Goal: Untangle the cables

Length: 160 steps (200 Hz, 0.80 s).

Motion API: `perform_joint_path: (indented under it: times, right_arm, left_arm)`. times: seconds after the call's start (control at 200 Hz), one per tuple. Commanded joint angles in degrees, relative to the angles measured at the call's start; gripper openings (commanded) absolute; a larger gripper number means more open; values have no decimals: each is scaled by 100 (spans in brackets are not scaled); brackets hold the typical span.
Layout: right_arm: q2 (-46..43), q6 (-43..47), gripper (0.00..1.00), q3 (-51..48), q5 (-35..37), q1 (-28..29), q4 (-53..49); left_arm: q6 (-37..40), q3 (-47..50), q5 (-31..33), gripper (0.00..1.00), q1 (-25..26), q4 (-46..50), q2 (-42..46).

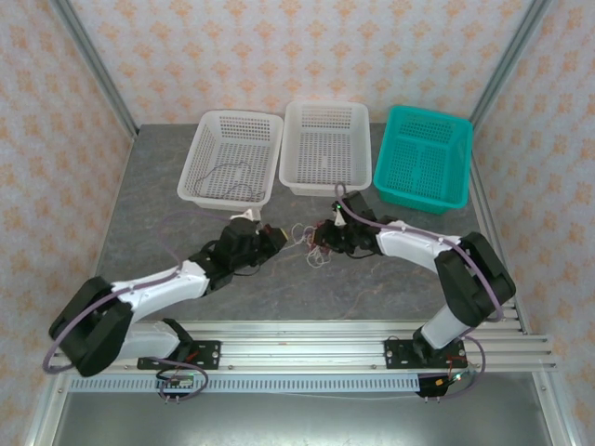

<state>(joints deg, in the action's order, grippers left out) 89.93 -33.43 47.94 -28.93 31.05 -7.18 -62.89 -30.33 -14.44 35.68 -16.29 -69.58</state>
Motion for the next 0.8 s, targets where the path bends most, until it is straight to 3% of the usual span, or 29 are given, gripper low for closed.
perform_joint_path:
  times: [0.0,0.22,0.455,0.626,0.721,0.796]
  right_arm:
    - [-396,-719,26,-528,1576,-728,-433]
    - [-1011,-853,33,-984,2701,-1062,-706]
    - [-1671,-1335,36,-1264,3816,-1221,-1101]
    - [-2117,-316,39,-1446,3011,-1179,-376]
    - [-2179,765,56,-1258,2282,-794,-136]
    - [-2370,1630,70,-1093,2310,-91,-83]
  left_arm:
    - [223,270,270,0,-428,819,741]
    - [515,426,195,0,-1128,1865,1826]
    - [717,507,443,0,-1498,2667,2359]
    - [761,712,281,0,-1507,2463,2361]
    - [915,712,136,0,-1503,2402,2185]
    - [1025,706,-5,0,-1503,2298,2062]
